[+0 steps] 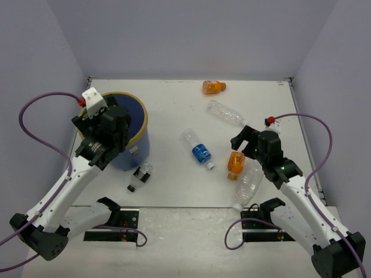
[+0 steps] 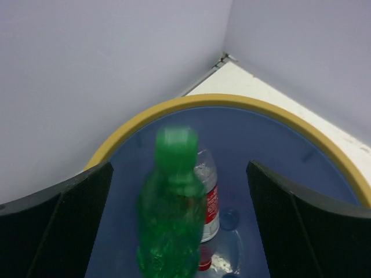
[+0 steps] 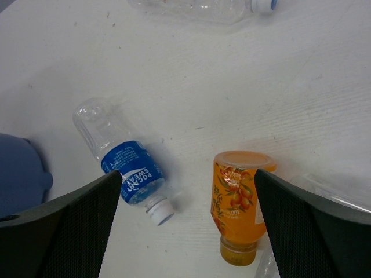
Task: Put the plastic bottles in the bin
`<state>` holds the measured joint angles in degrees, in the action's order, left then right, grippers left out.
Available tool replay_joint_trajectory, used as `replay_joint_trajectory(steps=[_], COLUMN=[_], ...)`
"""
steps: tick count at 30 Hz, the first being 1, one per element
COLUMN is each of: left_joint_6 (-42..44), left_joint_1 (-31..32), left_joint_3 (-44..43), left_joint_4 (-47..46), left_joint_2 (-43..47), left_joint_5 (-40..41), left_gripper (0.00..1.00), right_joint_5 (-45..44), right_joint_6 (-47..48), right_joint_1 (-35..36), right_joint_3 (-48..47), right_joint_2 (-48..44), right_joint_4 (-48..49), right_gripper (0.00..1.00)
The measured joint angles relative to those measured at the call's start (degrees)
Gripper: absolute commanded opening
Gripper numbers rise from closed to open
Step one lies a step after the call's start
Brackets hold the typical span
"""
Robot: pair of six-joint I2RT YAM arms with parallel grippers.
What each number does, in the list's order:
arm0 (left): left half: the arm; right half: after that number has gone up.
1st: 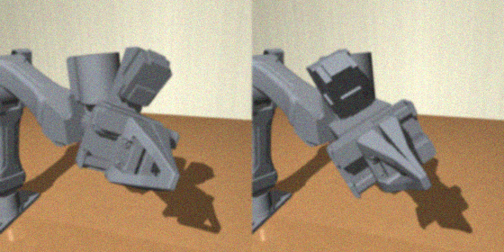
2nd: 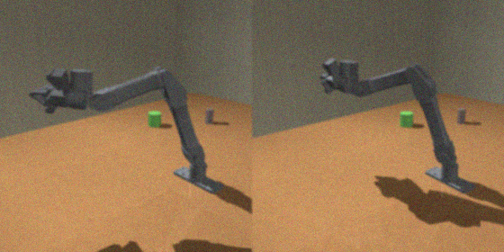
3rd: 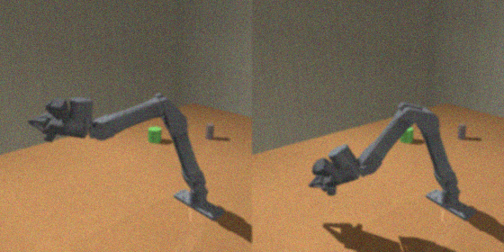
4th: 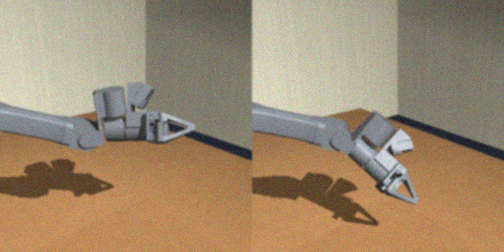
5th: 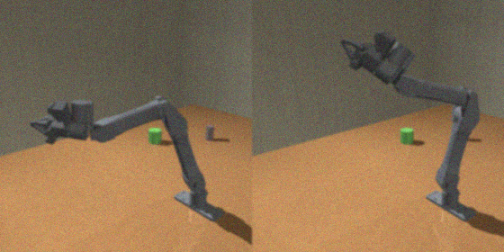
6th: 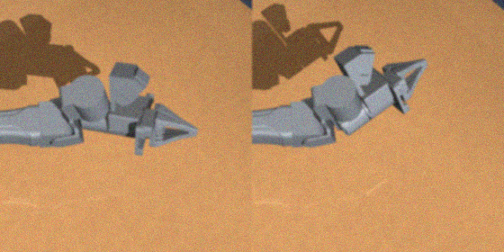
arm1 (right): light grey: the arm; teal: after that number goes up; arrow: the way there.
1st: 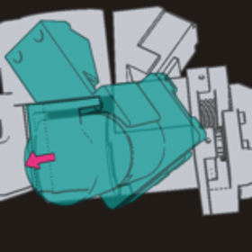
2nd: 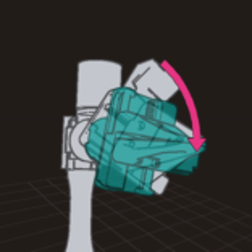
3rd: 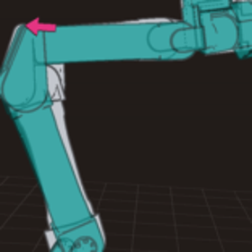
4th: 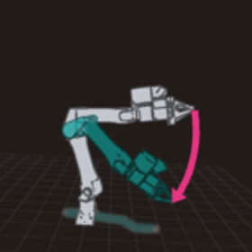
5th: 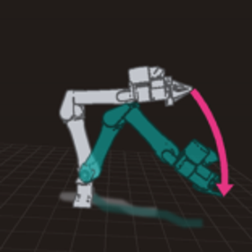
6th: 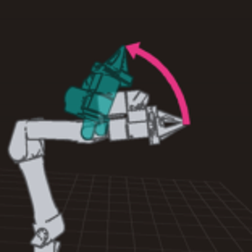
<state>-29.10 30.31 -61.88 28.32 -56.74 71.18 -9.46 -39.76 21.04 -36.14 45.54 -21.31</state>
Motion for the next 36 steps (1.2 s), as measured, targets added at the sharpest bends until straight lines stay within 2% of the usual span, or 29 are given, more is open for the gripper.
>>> replay_joint_trajectory(steps=[10, 17, 20, 27, 32, 36], left_joint_6=[2.3, 8.3, 10.5, 15.7, 16.6, 14.8], left_joint_1=[-1.7, -1.7, 0.2, 13.6, 17.2, 21.4], left_joint_3=[-3.5, -4.7, -6.1, -10.9, -11.9, -8.3], left_joint_4=[-0.1, -4.6, -6.0, -7.5, -7.9, -8.7], left_joint_2=[-2.2, 0.0, -1.5, -10.6, -15.5, -15.9], left_joint_5=[-12.6, -29.0, -33.9, -33.0, -33.5, -32.0], left_gripper=[1.00, 1.00, 1.00, 1.00, 1.00, 1.00], right_joint_5=[-0.5, -0.5, -0.5, -0.1, 0.5, 1.8], right_joint_6=[-0.4, -0.3, -0.3, -0.1, 0.3, 1.6], right_joint_1=[0.0, 0.0, 0.0, 0.0, 0.0, 0.0], right_joint_3=[0.0, 0.0, 0.0, 0.0, -0.1, -1.6], right_joint_2=[0.2, 1.0, 1.2, 2.8, 3.9, 4.1], right_joint_4=[-1.4, -1.4, -1.3, -0.9, 0.0, 1.6], right_gripper=[0.99, 0.99, 0.99, 0.99, 0.99, 0.99])
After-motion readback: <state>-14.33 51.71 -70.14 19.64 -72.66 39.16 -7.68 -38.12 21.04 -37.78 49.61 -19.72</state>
